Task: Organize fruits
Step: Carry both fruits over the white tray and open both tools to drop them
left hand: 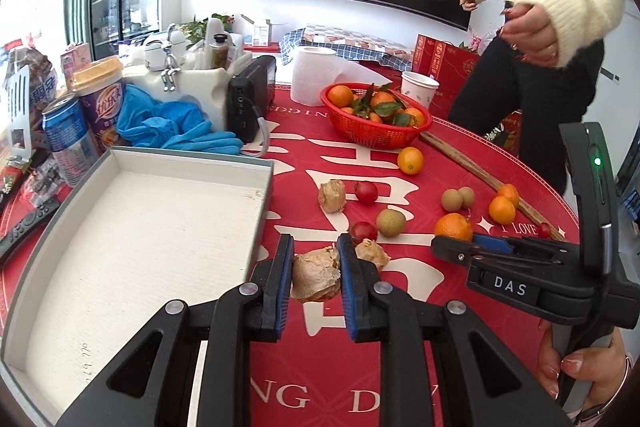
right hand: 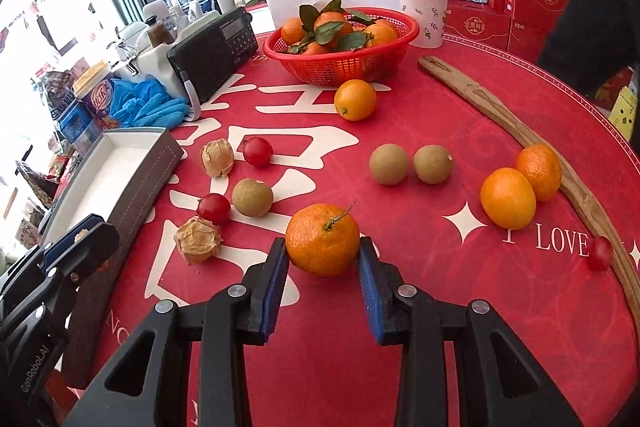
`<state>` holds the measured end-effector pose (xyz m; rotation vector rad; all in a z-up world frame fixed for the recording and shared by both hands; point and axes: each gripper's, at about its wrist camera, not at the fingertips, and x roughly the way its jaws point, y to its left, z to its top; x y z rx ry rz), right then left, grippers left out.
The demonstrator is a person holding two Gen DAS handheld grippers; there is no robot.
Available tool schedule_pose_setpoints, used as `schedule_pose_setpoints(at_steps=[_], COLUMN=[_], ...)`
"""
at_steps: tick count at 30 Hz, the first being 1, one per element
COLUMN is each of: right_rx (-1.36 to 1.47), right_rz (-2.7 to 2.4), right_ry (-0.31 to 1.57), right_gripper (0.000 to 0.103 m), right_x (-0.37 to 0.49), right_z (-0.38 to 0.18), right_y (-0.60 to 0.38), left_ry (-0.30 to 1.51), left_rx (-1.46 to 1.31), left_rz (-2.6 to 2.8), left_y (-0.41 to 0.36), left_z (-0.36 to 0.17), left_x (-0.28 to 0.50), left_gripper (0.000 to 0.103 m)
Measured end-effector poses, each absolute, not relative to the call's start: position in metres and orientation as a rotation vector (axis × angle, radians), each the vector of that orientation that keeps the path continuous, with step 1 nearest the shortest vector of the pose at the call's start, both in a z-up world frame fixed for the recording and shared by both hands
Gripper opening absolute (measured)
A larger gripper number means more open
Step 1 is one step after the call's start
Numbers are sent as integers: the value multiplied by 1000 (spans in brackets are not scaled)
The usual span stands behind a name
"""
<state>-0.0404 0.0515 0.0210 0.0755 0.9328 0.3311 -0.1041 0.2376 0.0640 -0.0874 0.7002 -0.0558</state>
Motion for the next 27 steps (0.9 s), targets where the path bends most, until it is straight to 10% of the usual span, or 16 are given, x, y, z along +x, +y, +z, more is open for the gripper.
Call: schedule_pose_setpoints(at_steps=[27], right_rx=[-96], right_rz=[774], right_ry=[924], right_gripper=[36], right_x=[-70], right_z=[44], right_y=[260], left_ry=[826], left_rx=[-253], left_rz=[236], left_y=[380], left_z=[32], left_x=[-131], left_gripper=[23])
